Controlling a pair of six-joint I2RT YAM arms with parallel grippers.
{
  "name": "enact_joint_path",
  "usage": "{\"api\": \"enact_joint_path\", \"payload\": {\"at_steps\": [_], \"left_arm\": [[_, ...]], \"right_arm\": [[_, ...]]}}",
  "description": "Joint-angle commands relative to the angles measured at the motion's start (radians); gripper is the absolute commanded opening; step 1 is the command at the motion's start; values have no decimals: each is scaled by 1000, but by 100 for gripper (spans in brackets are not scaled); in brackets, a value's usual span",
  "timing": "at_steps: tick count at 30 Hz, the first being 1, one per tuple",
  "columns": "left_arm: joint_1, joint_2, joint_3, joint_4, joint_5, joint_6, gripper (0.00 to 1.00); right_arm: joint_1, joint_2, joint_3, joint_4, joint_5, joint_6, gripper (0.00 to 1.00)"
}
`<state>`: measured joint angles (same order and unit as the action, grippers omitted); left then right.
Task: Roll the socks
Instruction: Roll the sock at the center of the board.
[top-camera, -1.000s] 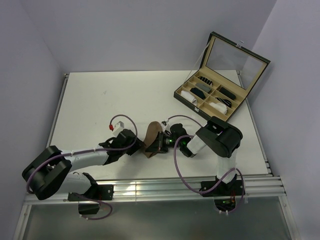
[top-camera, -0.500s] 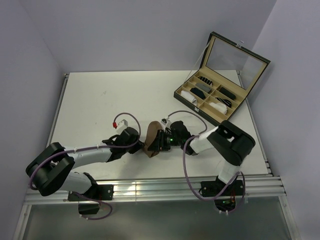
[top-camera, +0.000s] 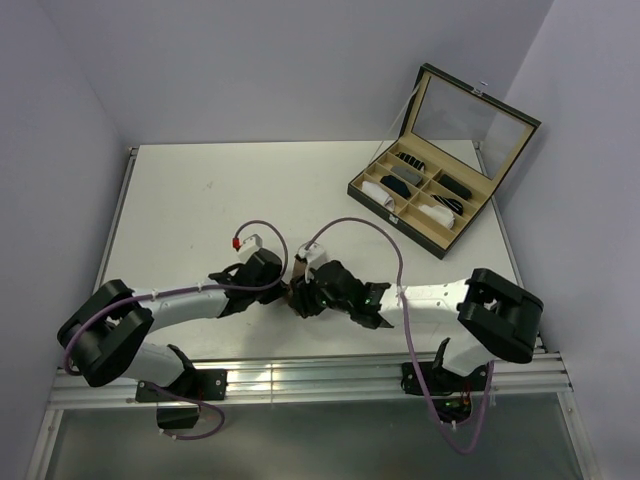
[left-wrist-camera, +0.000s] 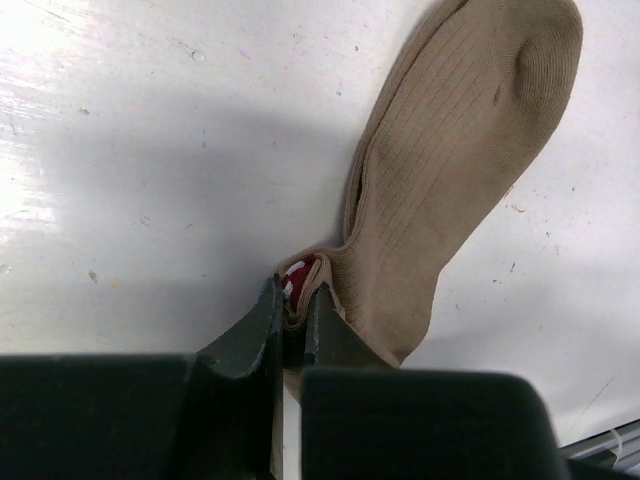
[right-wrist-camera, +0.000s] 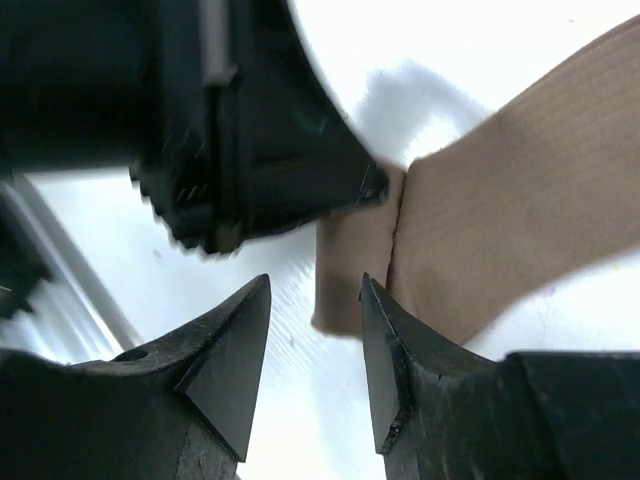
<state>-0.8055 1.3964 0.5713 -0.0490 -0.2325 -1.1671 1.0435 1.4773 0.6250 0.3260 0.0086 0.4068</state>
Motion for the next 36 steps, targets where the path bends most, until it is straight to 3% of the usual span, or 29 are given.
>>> {"api": "enact_joint_path", "payload": {"at_steps": [1,5,10,30,34,35,36], "left_arm": [[-1,19,25,-41,-2,37,0],[-1,23,32,-43,4,44,0],[0,32,36,-43,12,49,0],[2,44,62,-45,30,72,0],[6,50,67,-34,48,73,0],[8,50,67,-32,50,75,1],[8,49,65,-29,50,72,5]], "right_arm": [[67,-2,38,-36,204,-121,49],[128,54,90,-65,306,-174,50],[176,135,131,-77,326,-209,50],[188,287,186,-269,349,-151,47],[188,307,197,-278,346,-146,38],[187,314,202,-288,346,-145,26],[185,316,202,-286,341,-143,20]]}}
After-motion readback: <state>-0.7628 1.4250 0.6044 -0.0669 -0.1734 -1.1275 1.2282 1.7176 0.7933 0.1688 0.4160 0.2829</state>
